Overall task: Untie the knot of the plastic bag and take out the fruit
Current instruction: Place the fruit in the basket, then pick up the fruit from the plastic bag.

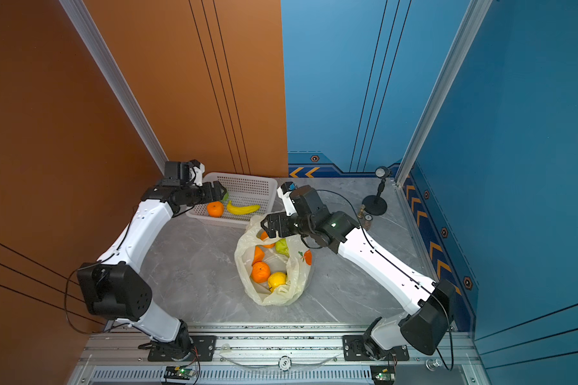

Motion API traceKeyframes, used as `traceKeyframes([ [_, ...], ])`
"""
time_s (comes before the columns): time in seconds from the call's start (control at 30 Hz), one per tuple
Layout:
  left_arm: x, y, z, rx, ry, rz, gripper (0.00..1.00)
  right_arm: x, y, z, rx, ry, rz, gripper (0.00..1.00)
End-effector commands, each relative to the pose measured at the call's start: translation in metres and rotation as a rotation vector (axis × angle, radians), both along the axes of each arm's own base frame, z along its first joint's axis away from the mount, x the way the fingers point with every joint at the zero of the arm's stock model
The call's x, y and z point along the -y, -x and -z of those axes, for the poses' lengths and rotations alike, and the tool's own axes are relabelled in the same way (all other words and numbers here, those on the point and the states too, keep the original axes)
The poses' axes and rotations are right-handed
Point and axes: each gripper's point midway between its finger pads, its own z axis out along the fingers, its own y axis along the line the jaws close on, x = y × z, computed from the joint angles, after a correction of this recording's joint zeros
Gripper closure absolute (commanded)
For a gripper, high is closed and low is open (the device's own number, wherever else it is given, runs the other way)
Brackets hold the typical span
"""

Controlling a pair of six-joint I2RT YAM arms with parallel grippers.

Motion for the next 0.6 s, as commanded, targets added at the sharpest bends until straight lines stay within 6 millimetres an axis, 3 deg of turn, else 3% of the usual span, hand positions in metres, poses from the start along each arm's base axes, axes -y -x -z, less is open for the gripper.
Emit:
traceKeyframes([
  [0.0, 0.046, 0.028, -0.021, 0.069, 0.118, 0.225, 0.08, -0.006, 0.014, 0.010, 0.027, 0.022, -0.070, 0.11],
  [0.2, 0.093, 0.091, -0.015, 0.099, 0.153, 0.527, 0.07, -0.010, 0.034, 0.054, -0.017, 0.107, -0.129, 0.22],
  [0.3, 0.111, 0.114, -0.005, 0.085, 0.156, 0.624, 0.05, -0.012, 0.043, 0.078, -0.013, 0.182, -0.164, 0.23],
  [0.57, 0.139, 0.129, 0.028, -0.012, 0.128, 0.724, 0.05, 0.004, 0.029, 0.137, 0.004, 0.369, -0.086, 0.31],
])
